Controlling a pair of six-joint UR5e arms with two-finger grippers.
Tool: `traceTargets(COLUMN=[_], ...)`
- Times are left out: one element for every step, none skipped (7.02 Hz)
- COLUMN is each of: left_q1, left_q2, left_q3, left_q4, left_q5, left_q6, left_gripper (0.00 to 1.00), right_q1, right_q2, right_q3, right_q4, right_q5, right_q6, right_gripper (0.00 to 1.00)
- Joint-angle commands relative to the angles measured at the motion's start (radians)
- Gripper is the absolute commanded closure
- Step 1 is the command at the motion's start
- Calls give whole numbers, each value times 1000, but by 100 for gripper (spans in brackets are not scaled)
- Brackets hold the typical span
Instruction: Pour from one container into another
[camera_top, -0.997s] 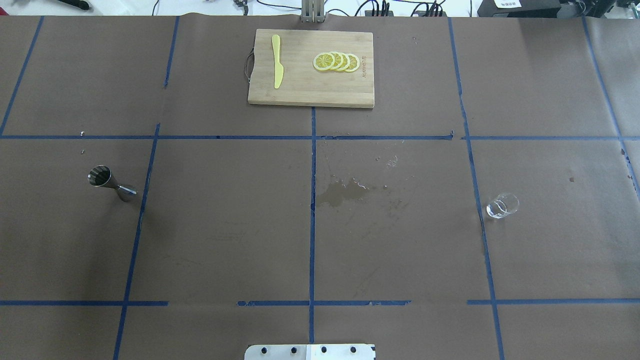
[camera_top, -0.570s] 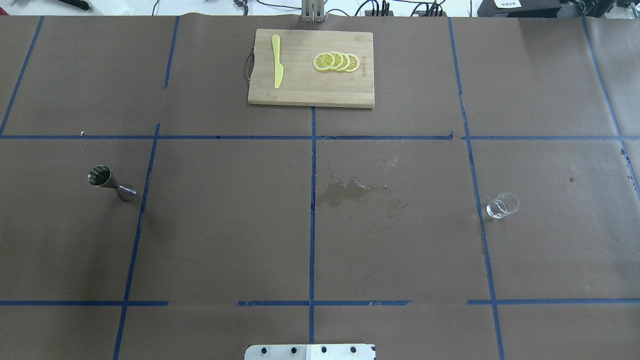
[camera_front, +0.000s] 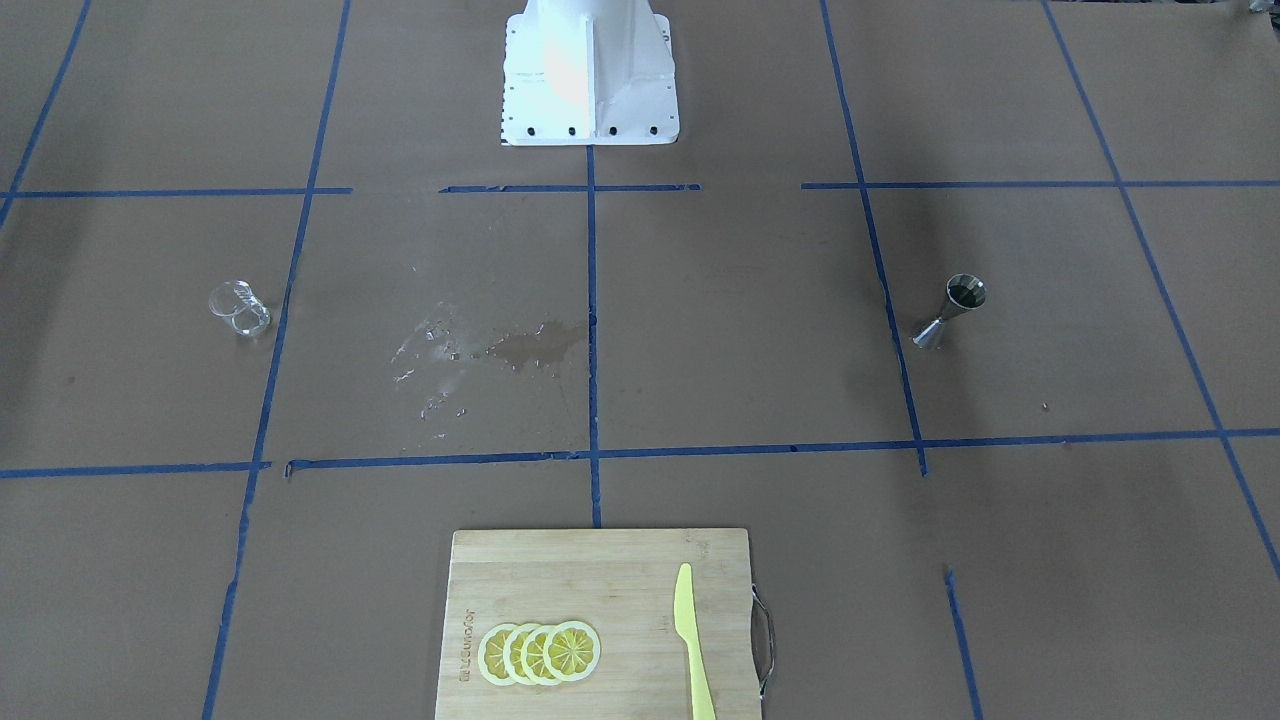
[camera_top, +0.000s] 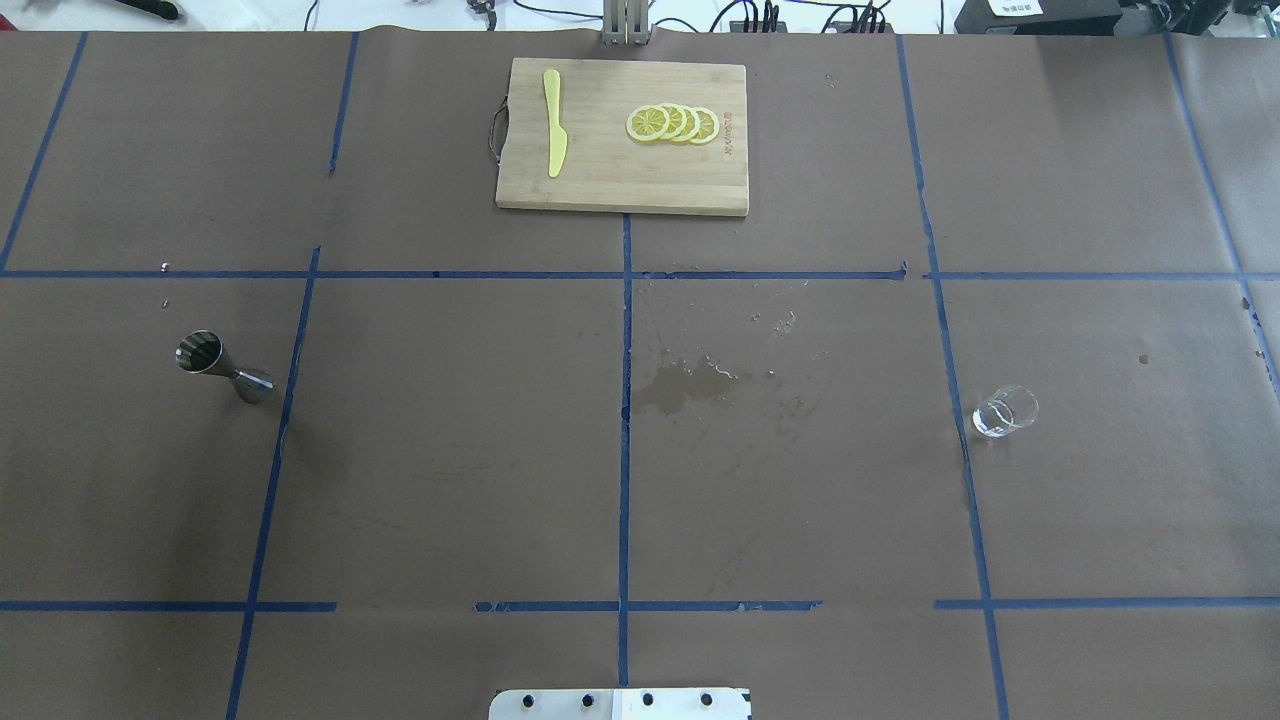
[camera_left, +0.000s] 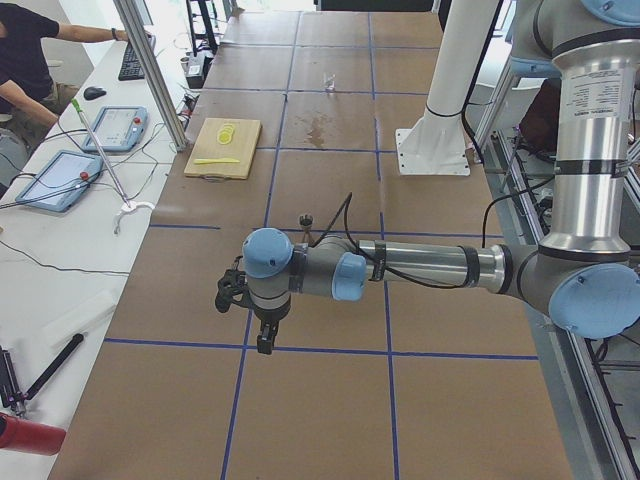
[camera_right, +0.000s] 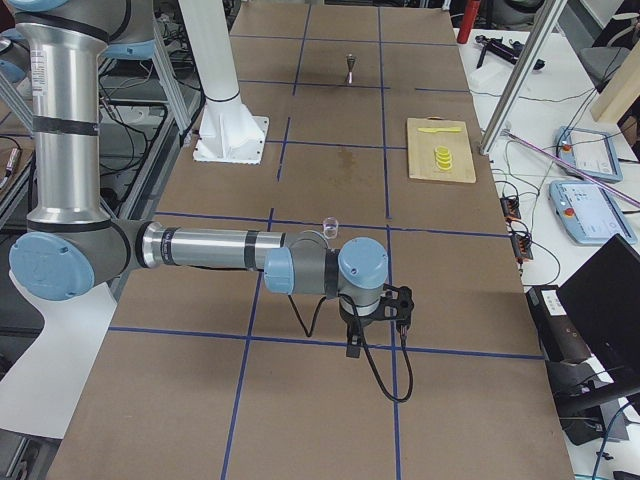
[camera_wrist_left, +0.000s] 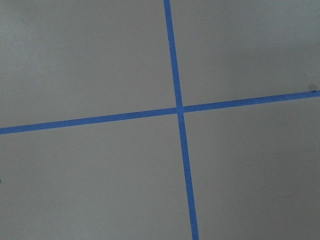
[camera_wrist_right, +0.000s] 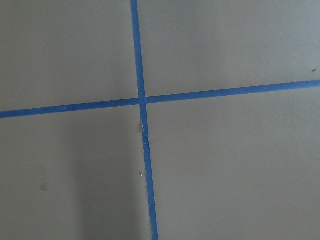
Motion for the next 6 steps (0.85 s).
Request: traceTargets(left_q1=[0, 0, 0, 0, 0, 0], left_q2=[0, 0, 0, 1, 1, 1], left_q3=[-2, 0, 0, 0, 0, -2], left_q4=[-2, -24, -27, -27, -27, -27], left_q5=[0, 0, 0, 0, 0, 0], left_q6=[0, -4, -4, -4, -4, -4], left_gripper=[0, 0, 0, 0, 0, 0], right_q1=[0, 0, 0, 0, 0, 0], right_q2=[0, 1, 1, 1, 1, 1], right_q3=[0, 0, -2, -2, -2, -2], right_q4=[1, 1, 0, 1, 0, 0], right_q5=[0, 0, 0, 0, 0, 0], right_q6=[-1, -3, -3, -3, 0, 0], right_gripper=[0, 0, 0, 0, 0, 0])
